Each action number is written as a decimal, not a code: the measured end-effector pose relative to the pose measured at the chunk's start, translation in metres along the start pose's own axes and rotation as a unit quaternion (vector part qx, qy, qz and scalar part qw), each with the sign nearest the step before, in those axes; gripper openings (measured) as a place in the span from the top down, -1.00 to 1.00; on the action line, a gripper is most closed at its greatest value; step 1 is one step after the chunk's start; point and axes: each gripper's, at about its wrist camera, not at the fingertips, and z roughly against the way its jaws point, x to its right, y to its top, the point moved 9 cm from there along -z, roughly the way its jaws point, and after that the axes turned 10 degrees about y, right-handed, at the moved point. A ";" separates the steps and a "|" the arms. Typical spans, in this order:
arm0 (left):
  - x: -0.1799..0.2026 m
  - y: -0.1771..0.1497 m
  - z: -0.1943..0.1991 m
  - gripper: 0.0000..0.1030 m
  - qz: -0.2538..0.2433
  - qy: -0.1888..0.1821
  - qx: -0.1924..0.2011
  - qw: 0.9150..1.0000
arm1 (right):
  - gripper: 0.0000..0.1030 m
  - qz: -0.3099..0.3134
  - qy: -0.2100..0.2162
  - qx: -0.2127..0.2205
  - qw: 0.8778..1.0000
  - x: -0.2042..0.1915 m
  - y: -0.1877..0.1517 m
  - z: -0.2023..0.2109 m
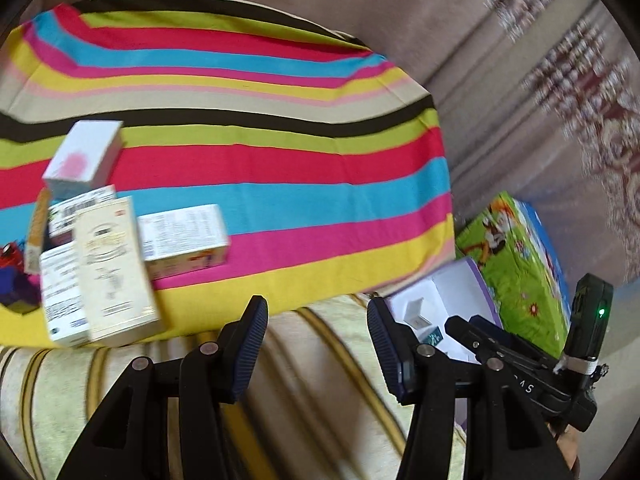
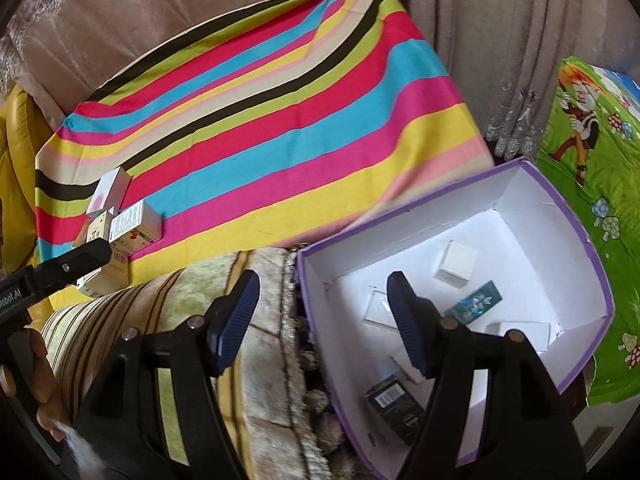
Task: Organize rigid objects
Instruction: 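Move both open tools back over the boxes on the striped cloth, then close left tool on the dark blue cube while right tool grasps the white printed box, then lift the blue cube and white box and carry both toward the storage box, then lower both held items into the storage box and open both tools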
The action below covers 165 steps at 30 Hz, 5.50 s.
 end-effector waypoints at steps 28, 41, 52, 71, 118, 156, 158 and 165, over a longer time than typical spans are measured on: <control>-0.186 -0.030 0.059 -0.03 0.162 0.110 0.035 0.980 | -0.50 0.124 0.038 -0.050 0.990 -0.109 0.001 -0.051; -0.225 -0.028 0.051 -0.03 0.170 0.160 0.009 0.972 | -0.50 0.172 0.058 -0.093 0.979 -0.156 -0.003 -0.097; -0.238 -0.007 0.016 -0.03 0.148 0.202 -0.026 0.968 | -0.50 0.194 0.064 -0.100 0.974 -0.174 0.001 -0.120; -0.250 -0.011 0.003 0.42 0.174 0.161 -0.021 0.971 | -0.55 0.244 0.077 -0.112 0.960 -0.207 0.003 -0.145; -0.213 -0.011 0.039 0.45 0.165 0.163 0.039 0.972 | -0.41 0.197 0.064 -0.061 0.976 -0.192 0.017 -0.127; -0.029 -0.019 0.010 0.45 -0.031 0.127 0.017 0.991 | -0.41 0.094 0.068 0.034 0.993 -0.082 0.018 -0.017; -0.016 -0.020 0.004 0.45 -0.045 0.122 0.011 0.991 | -0.41 0.084 0.063 0.039 0.994 -0.070 0.019 -0.012; 0.025 -0.025 -0.011 0.45 -0.087 0.106 -0.005 0.990 | -0.41 0.062 0.030 0.049 0.996 -0.025 0.015 0.001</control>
